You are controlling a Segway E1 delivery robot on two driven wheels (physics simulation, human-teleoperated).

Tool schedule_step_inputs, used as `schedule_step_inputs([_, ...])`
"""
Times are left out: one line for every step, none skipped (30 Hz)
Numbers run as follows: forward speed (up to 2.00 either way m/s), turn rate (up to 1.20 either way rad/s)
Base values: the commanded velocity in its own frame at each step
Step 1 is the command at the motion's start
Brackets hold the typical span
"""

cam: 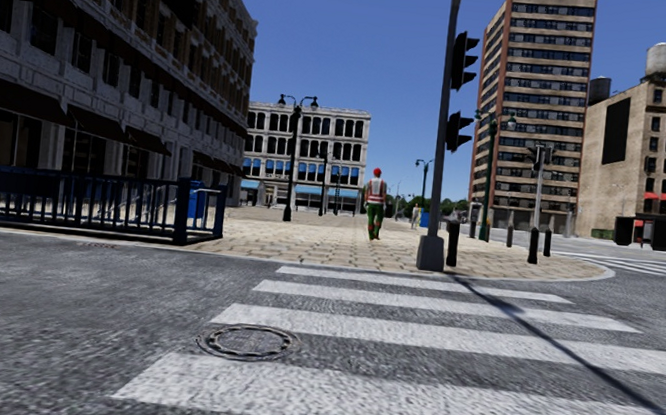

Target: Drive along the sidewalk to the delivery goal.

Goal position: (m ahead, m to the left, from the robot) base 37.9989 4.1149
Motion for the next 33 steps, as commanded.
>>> schedule_step_inputs([2.0,0.0])
schedule_step_inputs([2.0,0.0])
schedule_step_inputs([2.0,0.0])
schedule_step_inputs([2.0,0.0])
schedule_step_inputs([2.0,0.0])
schedule_step_inputs([2.0,0.0])
schedule_step_inputs([2.0,0.0])
schedule_step_inputs([2.0,0.0])
schedule_step_inputs([2.0,-0.03])
schedule_step_inputs([2.0,-0.2])
schedule_step_inputs([2.0,-0.26])
schedule_step_inputs([2.0,-0.26])
schedule_step_inputs([2.0,-0.28])
schedule_step_inputs([2.0,-0.15])
schedule_step_inputs([2.0,0.0])
schedule_step_inputs([2.0,0.0])
schedule_step_inputs([2.0,0.0])
schedule_step_inputs([2.0,0.0])
schedule_step_inputs([2.0,0.0])
schedule_step_inputs([2.0,0.0])
schedule_step_inputs([2.0,0.0])
schedule_step_inputs([2.0,0.0])
schedule_step_inputs([2.0,0.0])
schedule_step_inputs([2.0,0.0])
schedule_step_inputs([2.0,0.0])
schedule_step_inputs([2.0,0.0])
schedule_step_inputs([2.0,0.0])
schedule_step_inputs([2.0,0.0])
schedule_step_inputs([2.0,0.0])
schedule_step_inputs([2.0,0.0])
schedule_step_inputs([2.0,0.0])
schedule_step_inputs([2.0,0.0])
schedule_step_inputs([2.0,0.0])
